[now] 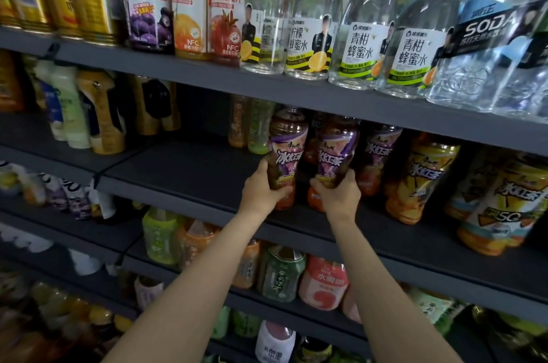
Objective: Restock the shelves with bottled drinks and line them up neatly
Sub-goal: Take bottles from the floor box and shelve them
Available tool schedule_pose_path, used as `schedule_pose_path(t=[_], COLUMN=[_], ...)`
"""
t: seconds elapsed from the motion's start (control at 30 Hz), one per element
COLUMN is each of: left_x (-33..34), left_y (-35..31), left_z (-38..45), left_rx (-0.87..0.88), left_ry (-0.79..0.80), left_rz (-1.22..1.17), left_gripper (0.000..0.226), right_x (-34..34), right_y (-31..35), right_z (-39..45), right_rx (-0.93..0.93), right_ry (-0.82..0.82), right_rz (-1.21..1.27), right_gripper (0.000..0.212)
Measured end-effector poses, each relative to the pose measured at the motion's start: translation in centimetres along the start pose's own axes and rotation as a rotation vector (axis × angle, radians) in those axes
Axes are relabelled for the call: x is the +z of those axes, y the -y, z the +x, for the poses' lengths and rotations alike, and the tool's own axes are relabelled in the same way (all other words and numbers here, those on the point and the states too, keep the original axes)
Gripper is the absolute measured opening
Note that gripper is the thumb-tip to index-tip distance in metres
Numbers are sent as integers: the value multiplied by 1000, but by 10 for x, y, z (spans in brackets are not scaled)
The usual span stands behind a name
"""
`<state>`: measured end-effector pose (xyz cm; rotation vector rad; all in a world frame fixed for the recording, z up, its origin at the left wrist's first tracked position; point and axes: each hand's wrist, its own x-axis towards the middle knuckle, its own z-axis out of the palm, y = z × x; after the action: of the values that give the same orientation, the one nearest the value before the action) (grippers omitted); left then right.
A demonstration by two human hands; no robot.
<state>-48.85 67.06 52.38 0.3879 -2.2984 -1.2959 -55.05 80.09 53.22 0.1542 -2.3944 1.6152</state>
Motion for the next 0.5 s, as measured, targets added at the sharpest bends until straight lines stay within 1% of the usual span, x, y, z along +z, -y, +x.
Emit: schedule_pose_path(t=[0.07,0.13,0.2,0.27,0.33,0.5], left_x=[0,-3,-6,-6,-3,11], left_y=[3,3,5,6,7,4], left_z=[4,8,10,9,9,13], left_rx=[-8,-23,-26,-18,-3,26], left_ry=[57,139,175,158,128,112], left_rz=[86,173,204,209,204,213], left_gripper=[81,86,87,87,87,89], right_x=[5,7,8,9,9,0], right_y=[-12,-16,-18,-17,-17,-19], right_z=[-1,3,10,16,22,41], right_rx=[-55,-86,-67,-16,9,-1], right_ry=[-29,-57,-88,-121,-139,-87], right_rz=[-73,-178,-286,-323,-316,-334], right_gripper=[50,55,63,70,71,67])
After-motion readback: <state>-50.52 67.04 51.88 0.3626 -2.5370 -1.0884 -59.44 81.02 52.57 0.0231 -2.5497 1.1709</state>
